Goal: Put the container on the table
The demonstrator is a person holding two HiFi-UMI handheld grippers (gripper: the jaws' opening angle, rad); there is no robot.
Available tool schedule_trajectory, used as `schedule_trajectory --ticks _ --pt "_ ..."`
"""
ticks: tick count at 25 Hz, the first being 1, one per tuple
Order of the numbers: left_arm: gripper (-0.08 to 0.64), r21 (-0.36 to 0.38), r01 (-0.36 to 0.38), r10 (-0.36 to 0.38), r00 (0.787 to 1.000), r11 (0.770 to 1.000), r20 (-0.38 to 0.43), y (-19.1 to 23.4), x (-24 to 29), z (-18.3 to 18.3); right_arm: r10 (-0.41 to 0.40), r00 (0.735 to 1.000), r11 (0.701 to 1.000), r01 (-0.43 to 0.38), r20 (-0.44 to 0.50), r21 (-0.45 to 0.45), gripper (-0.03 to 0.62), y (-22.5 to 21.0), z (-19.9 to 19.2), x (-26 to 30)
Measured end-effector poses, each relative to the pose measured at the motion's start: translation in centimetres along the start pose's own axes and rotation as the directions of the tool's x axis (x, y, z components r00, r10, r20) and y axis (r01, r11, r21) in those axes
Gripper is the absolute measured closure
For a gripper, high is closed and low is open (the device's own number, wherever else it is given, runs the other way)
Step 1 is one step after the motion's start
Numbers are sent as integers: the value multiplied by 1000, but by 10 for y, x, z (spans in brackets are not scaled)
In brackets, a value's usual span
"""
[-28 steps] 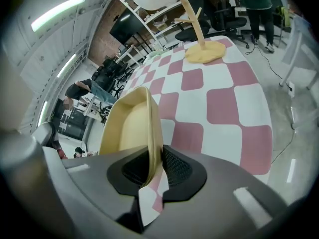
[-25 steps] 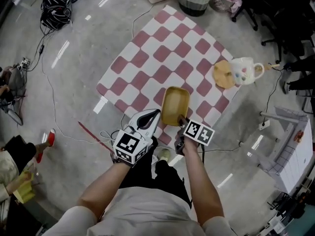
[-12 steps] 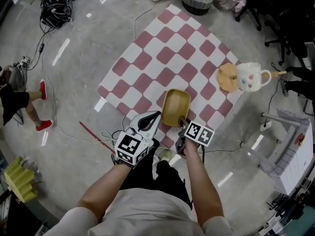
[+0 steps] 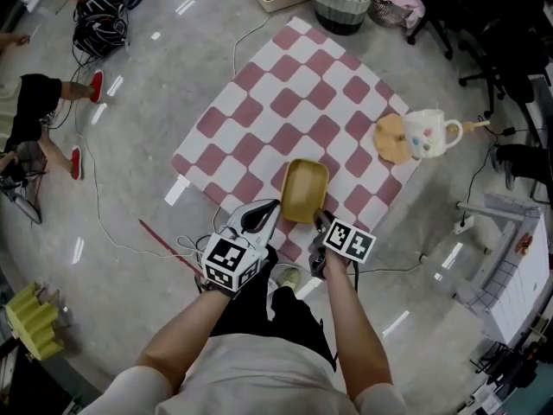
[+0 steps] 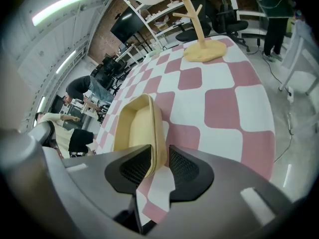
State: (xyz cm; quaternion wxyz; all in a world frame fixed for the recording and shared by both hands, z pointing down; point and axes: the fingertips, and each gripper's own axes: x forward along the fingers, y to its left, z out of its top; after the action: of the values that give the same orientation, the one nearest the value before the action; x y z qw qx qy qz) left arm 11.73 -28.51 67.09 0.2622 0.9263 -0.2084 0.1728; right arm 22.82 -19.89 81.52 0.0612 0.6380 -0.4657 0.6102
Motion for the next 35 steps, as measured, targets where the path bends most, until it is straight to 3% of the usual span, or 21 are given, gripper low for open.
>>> schedule_trajectory --ticks 6,16,28,35 --pt "555 -3 -13 13 1000 1000 -6 -19 -8 2 40 999 993 -35 37 -114 495 21 11 -33" --pt "555 8 -13 12 999 1000 43 -76 -38 38 197 971 947 -153 136 -284 534 82 29 -126" --pt "555 51 -4 -4 989 999 146 -147 -95 87 330 910 882 -204 249 -424 569 130 30 -237" --pt "555 74 13 -28 978 997 204 -183 -129 116 416 852 832 -216 318 -510 581 161 28 -297"
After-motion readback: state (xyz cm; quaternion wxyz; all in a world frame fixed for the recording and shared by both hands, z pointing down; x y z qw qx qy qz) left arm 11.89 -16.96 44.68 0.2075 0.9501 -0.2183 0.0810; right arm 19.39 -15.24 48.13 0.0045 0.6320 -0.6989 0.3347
